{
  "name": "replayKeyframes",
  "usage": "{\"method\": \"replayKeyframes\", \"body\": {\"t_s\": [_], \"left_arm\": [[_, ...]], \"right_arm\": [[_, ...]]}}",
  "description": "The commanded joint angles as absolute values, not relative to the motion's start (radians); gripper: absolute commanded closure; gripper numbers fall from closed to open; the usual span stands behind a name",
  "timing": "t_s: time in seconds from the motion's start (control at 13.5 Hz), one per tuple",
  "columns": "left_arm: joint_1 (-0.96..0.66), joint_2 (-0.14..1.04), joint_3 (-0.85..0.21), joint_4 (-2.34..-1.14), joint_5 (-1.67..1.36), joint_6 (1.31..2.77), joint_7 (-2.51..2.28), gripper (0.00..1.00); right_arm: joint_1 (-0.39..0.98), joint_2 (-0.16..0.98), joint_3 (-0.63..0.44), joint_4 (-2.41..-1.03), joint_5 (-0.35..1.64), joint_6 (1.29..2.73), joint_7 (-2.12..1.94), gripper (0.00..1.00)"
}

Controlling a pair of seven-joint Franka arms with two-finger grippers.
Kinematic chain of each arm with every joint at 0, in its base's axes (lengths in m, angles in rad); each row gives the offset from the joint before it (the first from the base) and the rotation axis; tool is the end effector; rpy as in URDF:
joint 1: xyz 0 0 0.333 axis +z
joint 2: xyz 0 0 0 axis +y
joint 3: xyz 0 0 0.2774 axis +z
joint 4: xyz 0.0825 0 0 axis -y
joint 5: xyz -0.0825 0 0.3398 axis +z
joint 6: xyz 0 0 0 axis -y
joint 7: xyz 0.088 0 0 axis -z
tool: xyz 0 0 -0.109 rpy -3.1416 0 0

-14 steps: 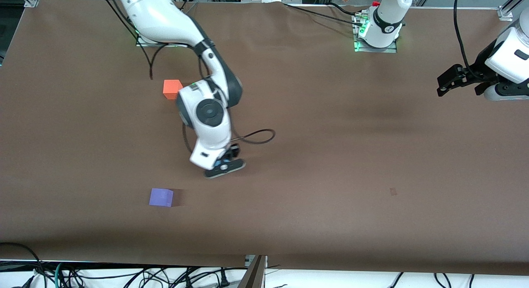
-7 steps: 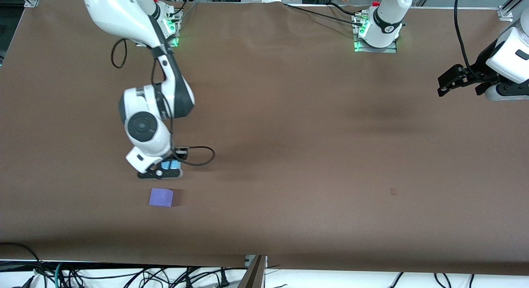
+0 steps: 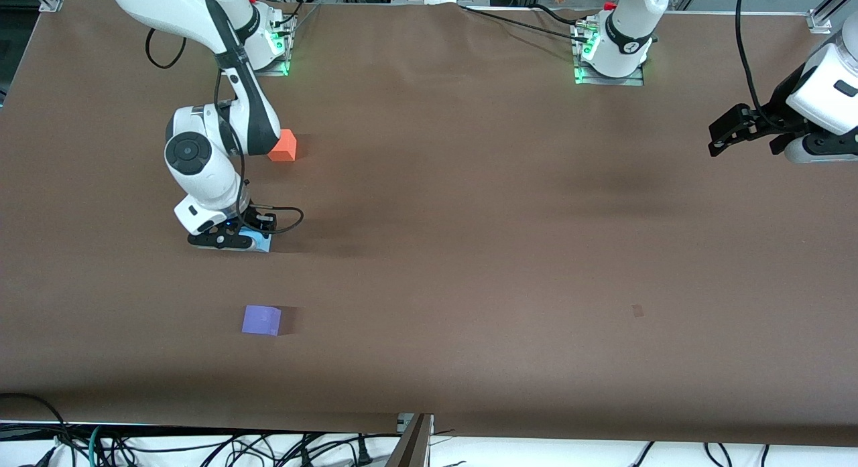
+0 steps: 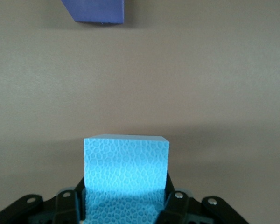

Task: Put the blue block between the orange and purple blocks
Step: 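Carry the blue cube with the right gripper toward the orange and purple cubes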

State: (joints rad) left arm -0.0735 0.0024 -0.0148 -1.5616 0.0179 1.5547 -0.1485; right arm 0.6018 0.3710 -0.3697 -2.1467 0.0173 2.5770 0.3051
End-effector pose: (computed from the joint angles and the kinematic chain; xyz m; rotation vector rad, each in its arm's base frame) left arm 0.5076 -0.0429 0.5852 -3.1213 -0.0943 0.0111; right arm 0.5250 0.1245 0.2436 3.0417 -0.0893 0.1730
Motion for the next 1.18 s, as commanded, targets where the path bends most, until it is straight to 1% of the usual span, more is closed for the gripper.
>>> {"method": "replayKeyframes", "body": {"t_s": [0.0, 0.3, 0.52, 1.11], "left_arm": [[-0.089, 0.018, -0.015, -1.528, 0.038, 1.540, -0.155, 0.00], [-0.089, 0.017, -0.017, -1.528, 0.038, 1.540, -0.155, 0.00], [-0.089, 0.017, -0.017, -1.529, 0.038, 1.540, -0.155, 0.00], [-0.091, 0.018, -0.017, -1.529, 0.038, 1.540, -0.155, 0.00]], "right_arm": [[0.617, 0.333, -0.367, -2.197, 0.022, 2.628, 0.327, 0.84], [0.621, 0.357, -0.364, -2.232, 0.017, 2.742, 0.272, 0.84], [0.620, 0.376, -0.364, -2.256, 0.017, 2.799, 0.233, 0.84], [0.620, 0.383, -0.337, -2.258, 0.018, 2.800, 0.232, 0.83]]}}
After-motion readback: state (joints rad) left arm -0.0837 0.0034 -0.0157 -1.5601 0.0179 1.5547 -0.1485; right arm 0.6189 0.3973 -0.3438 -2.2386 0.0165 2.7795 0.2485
